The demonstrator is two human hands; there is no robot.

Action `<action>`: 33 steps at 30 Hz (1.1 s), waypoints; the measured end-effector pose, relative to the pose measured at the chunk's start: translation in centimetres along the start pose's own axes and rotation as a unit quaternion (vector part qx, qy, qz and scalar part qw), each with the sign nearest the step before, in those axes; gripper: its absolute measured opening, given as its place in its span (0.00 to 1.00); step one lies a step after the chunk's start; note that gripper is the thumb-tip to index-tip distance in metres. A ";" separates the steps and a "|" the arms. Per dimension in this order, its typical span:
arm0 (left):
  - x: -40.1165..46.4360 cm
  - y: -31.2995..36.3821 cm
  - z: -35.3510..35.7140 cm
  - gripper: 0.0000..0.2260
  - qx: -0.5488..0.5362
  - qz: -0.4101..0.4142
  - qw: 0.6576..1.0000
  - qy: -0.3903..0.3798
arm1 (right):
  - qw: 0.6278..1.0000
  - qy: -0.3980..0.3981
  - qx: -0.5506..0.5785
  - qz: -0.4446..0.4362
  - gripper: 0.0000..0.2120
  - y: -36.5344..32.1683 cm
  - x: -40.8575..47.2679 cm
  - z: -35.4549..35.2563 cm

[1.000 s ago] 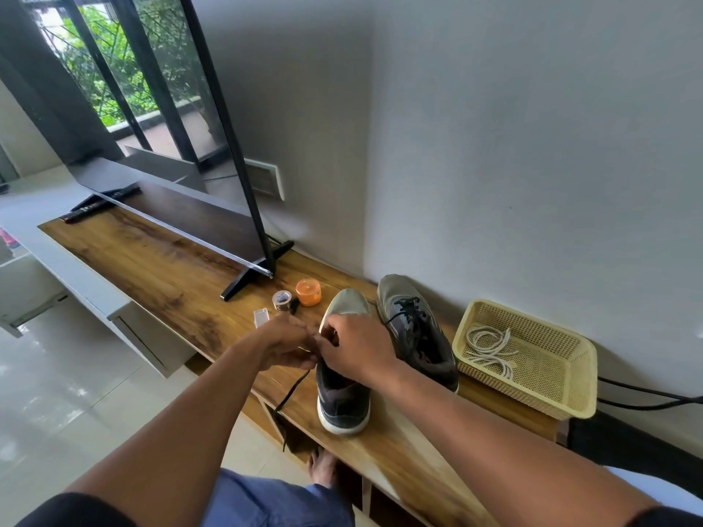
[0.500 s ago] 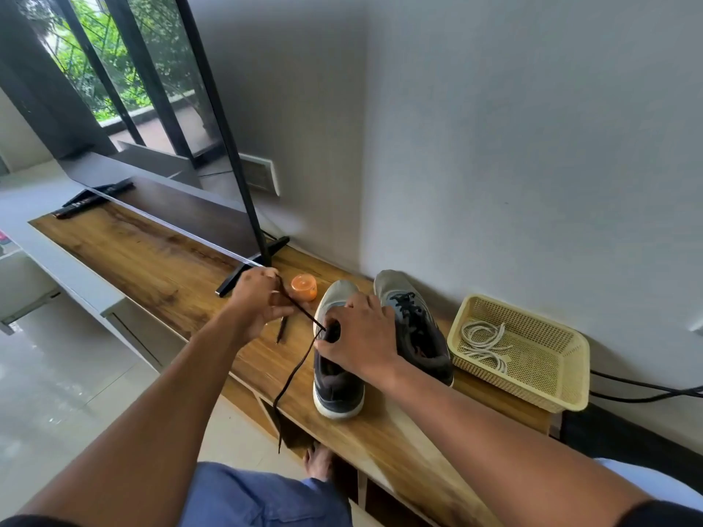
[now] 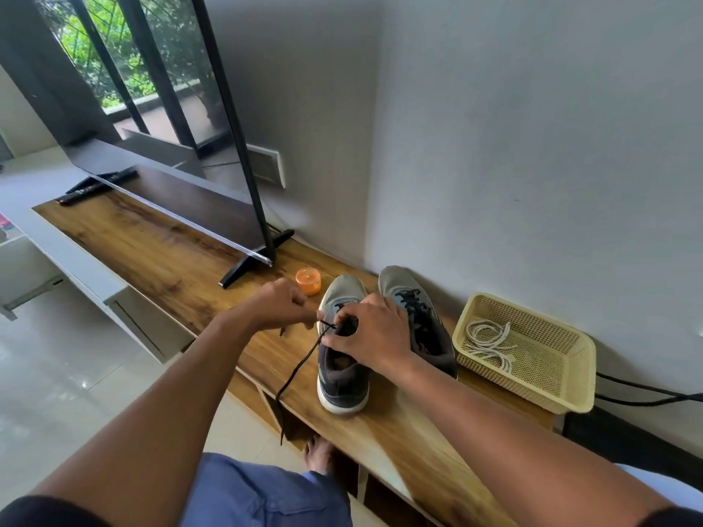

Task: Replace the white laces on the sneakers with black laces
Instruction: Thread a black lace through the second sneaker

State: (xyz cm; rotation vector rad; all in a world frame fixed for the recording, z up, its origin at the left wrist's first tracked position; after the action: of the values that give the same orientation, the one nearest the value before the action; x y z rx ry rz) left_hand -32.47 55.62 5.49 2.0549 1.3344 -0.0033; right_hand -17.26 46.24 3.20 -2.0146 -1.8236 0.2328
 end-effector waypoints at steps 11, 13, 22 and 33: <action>-2.1 -1.1 -4.2 0.18 -0.578 0.043 0.812 0.066 | 0.998 -0.035 0.043 0.020 0.22 0.7 0.3 0.9; -2.1 -1.4 -4.1 0.18 -0.657 0.045 0.751 0.049 | 0.998 -0.041 0.050 0.025 0.22 0.9 0.3 1.1; -2.5 -0.9 -4.3 0.12 -0.666 0.099 0.738 -0.032 | 0.992 -0.061 0.102 0.039 0.24 1.7 0.0 1.7; -3.1 -3.5 6.1 0.10 0.014 -0.150 0.923 -0.353 | 0.993 -0.033 0.109 0.035 0.30 2.9 0.1 1.0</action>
State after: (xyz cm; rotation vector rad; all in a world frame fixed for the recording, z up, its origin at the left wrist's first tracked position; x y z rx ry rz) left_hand -34.68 50.71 0.04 1.5987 1.1501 -0.8225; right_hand -14.95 46.29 1.15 -1.9388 -1.6867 0.5028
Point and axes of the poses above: each hand's wrist, its own x-axis towards the middle knuckle, its own z-axis out of the palm, y = z × x, the point moved 8 cm from there along x, towards the middle knuckle, and after that the axes turned 7 degrees about -z, right-handed, at the moved point
